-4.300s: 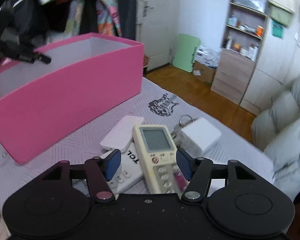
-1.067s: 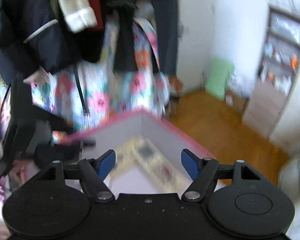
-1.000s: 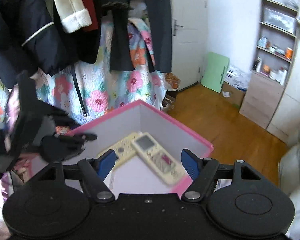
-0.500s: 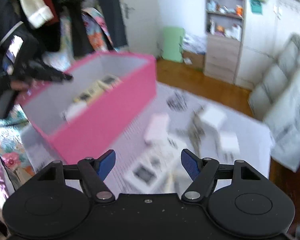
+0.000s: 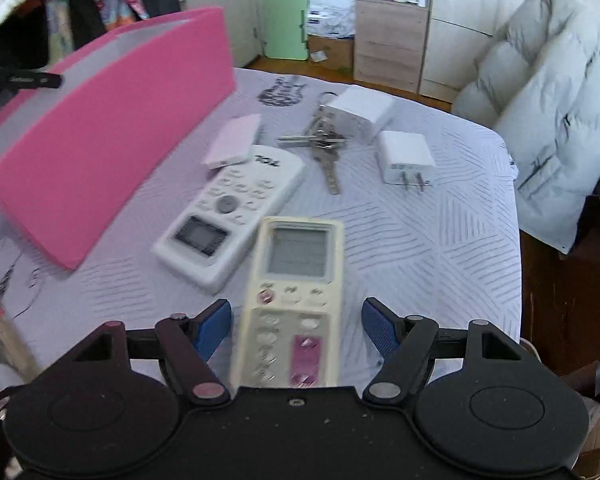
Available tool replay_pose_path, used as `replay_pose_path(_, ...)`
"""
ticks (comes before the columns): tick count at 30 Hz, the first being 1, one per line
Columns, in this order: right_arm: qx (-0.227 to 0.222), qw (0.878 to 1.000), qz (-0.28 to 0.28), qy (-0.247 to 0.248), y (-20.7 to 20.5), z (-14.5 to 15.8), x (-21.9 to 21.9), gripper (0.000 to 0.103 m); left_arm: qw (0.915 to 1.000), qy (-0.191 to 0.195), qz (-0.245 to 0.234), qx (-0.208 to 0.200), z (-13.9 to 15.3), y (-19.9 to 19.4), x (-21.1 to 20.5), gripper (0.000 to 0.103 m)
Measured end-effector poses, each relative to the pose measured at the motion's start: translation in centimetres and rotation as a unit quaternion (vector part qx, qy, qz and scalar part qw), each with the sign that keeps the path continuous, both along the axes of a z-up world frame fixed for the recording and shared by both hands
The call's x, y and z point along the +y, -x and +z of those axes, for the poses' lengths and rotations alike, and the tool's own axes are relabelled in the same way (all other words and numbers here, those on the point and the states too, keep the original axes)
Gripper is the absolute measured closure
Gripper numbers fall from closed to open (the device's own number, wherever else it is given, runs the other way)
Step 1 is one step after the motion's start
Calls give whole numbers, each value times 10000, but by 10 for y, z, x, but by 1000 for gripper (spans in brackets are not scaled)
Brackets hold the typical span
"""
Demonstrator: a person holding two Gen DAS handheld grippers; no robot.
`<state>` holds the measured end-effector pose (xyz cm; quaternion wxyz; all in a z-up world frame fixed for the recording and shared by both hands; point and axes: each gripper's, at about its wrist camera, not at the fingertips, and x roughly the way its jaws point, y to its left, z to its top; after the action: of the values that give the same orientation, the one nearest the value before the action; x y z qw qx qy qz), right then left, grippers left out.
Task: Organize rigid objects
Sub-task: 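Grasp the cream remote with pink buttons using the right tool, then carry the cream remote into the pink box and open the right tool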
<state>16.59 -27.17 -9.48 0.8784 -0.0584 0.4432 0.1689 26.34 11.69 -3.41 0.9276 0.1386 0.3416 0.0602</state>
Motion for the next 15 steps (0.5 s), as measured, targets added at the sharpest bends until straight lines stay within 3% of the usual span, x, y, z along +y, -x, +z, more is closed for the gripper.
replay_pose_path(4,-212,9997,121,81,-4,-4,4,26,10000,-3,-32,-24,-1,2,-1,84)
replay_pose_path(6,-279,9994,182,136,-1,-3,5,27,9999,90,-110,52,-1,1,1,78)
replay_pose_path(9,-175,9997,126,134,4,-1,5,27,9996,253,-113,111,-1,-1,5,78)
replay_pose_path(12,-139,9997,197,76,10,2,6,43,9995,319,-32,41,0,0,7,82)
replay_pose_path(15,-231,9997,31,95,14,2,6,44,9997,224,52,-95,0,3,6,88)
